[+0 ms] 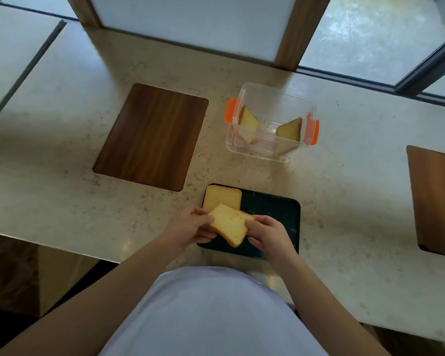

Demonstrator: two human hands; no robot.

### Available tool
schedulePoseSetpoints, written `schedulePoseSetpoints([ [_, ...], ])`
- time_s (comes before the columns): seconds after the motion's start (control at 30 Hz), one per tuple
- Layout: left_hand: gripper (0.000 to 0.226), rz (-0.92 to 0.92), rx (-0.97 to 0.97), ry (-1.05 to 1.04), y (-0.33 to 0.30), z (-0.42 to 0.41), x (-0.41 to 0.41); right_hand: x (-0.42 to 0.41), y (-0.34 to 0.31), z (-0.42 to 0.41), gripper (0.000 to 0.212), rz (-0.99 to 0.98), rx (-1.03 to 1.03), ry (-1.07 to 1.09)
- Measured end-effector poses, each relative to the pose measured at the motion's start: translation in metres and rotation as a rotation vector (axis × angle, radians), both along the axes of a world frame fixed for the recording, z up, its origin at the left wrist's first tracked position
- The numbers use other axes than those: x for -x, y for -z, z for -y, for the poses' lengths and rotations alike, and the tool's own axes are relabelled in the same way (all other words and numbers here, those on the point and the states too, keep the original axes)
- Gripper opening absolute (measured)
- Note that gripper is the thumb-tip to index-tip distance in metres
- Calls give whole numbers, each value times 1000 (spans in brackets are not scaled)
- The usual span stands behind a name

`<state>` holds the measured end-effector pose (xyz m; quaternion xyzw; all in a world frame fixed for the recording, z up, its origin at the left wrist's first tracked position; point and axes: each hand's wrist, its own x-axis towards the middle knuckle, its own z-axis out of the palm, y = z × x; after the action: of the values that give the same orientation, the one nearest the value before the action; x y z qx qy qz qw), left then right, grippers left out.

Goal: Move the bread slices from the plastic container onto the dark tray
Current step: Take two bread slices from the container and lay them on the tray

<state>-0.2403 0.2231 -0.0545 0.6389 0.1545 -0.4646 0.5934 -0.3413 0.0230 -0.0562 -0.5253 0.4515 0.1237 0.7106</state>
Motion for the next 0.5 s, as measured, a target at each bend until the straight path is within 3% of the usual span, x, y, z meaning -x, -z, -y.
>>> schedulePoseSetpoints([
  [0.13,24,-33,-58,101,4,-6,14,7,9,-1,25,-79,-105,22],
  [0.3,18,-12,-117,85,5,-13,21,8,18,-8,33,-78,-181,147],
  [0.5,16,46,-196,98,8,-20,23,2,26,-20,38,-56,-50,57],
])
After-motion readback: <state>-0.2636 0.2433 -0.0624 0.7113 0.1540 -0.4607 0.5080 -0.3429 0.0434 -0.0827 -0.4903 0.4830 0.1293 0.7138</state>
